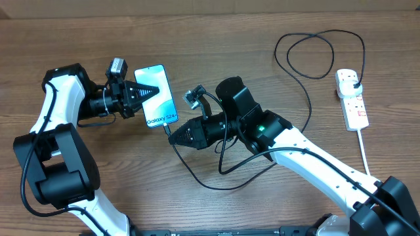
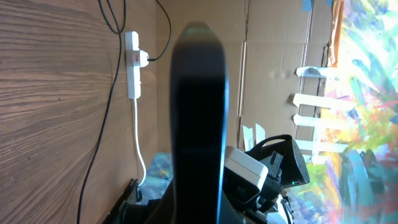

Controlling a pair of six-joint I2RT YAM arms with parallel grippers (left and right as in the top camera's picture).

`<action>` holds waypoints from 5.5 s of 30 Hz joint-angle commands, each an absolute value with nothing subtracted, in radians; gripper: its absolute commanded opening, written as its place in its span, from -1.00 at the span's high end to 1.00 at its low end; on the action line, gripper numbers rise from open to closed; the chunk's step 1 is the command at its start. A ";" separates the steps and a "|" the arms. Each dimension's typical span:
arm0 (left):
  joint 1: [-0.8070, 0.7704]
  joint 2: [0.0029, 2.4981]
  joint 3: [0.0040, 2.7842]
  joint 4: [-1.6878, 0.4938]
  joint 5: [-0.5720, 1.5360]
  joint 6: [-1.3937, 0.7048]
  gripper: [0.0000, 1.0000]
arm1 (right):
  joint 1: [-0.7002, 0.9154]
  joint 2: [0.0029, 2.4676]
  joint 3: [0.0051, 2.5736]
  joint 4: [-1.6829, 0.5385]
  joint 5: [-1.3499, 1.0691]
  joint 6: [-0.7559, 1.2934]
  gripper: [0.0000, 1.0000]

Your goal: Plug charger to phone and switch on socket

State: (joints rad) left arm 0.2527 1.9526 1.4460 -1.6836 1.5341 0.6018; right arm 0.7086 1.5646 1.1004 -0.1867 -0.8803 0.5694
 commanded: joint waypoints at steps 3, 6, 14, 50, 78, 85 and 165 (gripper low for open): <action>0.252 1.921 1.446 -1.689 1.580 0.596 0.91 | 0.714 1.566 1.100 -0.193 -0.868 0.577 0.93; 0.252 1.921 1.446 -1.681 1.580 0.596 0.91 | 0.720 1.566 1.100 -0.199 -0.868 0.577 0.93; 0.252 1.921 1.446 -1.671 1.580 0.595 0.91 | 0.745 1.566 1.100 -0.187 -0.863 0.577 0.93; 0.263 1.921 1.446 -1.668 1.581 0.605 0.91 | 0.713 1.566 1.100 -0.168 -0.812 0.678 0.93; 0.263 1.921 1.446 -1.668 1.581 0.602 0.91 | 0.713 1.566 1.100 -0.180 -0.799 0.710 0.93; 0.263 1.921 1.446 -1.668 1.581 0.603 0.91 | 0.711 1.566 1.100 -0.161 -0.785 0.734 0.93; 0.748 1.921 1.446 -1.382 1.555 0.410 0.92 | 0.948 2.191 1.768 -0.784 0.040 0.020 -1.00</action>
State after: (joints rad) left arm 0.7349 1.9526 1.4460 -1.3823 1.5406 0.4171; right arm 0.9329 2.1506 1.7409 -0.8364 -0.0612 0.0376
